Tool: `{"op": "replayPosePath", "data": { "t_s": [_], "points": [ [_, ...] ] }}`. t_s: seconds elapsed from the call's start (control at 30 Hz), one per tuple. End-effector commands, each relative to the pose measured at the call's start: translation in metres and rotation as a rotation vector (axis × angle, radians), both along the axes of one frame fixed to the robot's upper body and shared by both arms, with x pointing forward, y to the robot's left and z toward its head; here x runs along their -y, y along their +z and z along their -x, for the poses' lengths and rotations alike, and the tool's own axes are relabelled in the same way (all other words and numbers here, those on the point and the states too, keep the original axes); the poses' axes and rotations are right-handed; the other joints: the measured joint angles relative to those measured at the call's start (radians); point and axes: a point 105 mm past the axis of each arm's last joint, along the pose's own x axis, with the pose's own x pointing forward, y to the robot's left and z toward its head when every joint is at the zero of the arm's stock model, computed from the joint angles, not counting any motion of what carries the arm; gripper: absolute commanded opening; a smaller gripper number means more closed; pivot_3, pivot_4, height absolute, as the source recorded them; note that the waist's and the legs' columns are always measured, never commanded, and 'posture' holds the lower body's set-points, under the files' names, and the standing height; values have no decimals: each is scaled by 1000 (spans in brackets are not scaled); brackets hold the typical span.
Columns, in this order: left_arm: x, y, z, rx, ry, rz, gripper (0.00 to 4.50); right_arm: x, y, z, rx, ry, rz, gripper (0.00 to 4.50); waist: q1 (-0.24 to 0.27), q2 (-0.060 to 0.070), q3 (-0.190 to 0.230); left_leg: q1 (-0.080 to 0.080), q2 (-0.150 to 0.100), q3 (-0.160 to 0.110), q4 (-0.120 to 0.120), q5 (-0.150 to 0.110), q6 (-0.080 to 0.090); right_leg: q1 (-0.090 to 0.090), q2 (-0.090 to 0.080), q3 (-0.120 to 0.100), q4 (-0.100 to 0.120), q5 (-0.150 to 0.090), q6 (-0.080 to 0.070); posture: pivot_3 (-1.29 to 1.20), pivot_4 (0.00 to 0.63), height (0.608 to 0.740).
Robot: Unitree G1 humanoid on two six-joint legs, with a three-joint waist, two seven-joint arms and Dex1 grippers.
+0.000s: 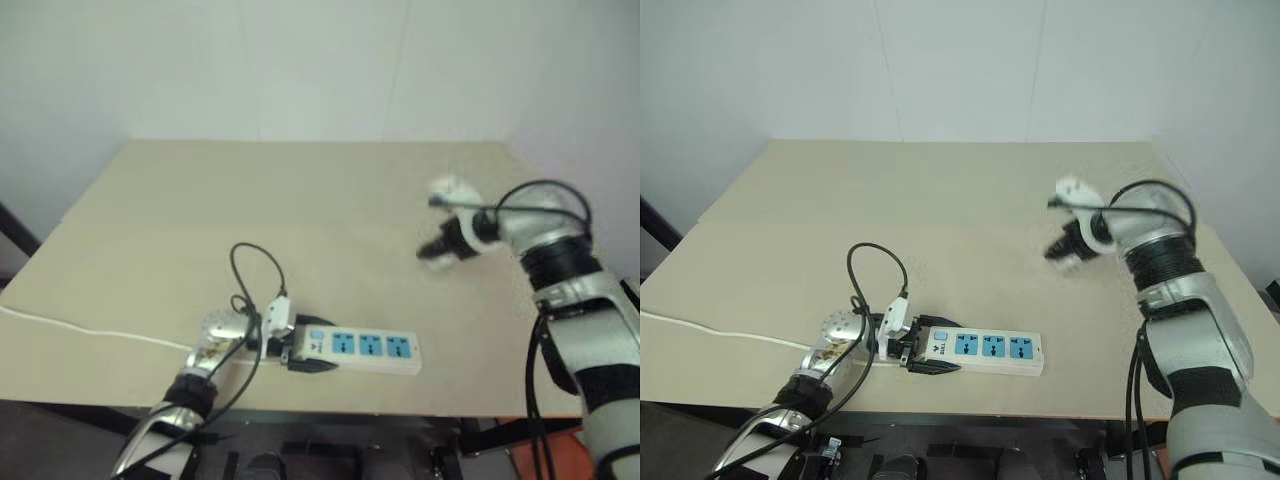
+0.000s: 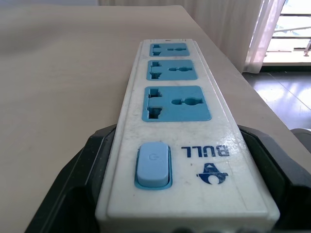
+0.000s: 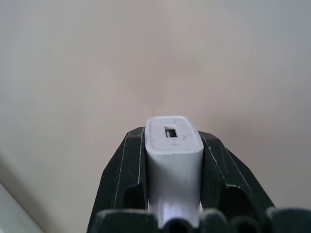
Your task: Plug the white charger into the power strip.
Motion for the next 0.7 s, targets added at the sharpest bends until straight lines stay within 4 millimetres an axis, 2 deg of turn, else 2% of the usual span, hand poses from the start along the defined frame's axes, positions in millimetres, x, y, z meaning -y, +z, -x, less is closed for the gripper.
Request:
{"op": "replayPosePath", "data": {
  "t_s": [0.03,0.1,0.17,0.3,0.5,0.7],
  "points": [
    [-4,-15,3,-36,-6,-69,3326,-12,19,15,232,67,-169,1122,1,-3,-2,1,0,0,0,0,0,2,0,-1,-1,0,0,0,150,740],
    [-4,-15,3,-35,-14,-72,3326,-19,13,23,259,54,-293,1122,-3,-4,-2,5,0,0,0,0,0,7,0,0,-2,0,0,0,150,740],
    [-4,-14,3,-34,-15,-72,3326,-31,3,37,349,143,-294,1122,-5,-4,-2,8,0,0,0,0,0,10,0,0,-1,0,1,0,150,740],
    [-2,-13,2,-34,-7,-67,3326,-53,-17,54,406,155,-467,1122,-12,-4,-2,11,0,0,-1,0,0,11,0,1,-1,-1,2,0,150,740],
    [-6,-13,1,-33,9,-69,3326,-83,-58,85,438,388,-461,1122,-11,-4,-2,12,1,0,-1,0,0,13,1,1,-2,-1,2,0,150,740],
    [-11,-12,1,-32,15,-79,3326,-93,-84,95,405,556,-478,1122,-12,-4,-2,14,1,0,-2,0,0,14,2,1,-2,-3,6,0,150,740]
  ]
}}
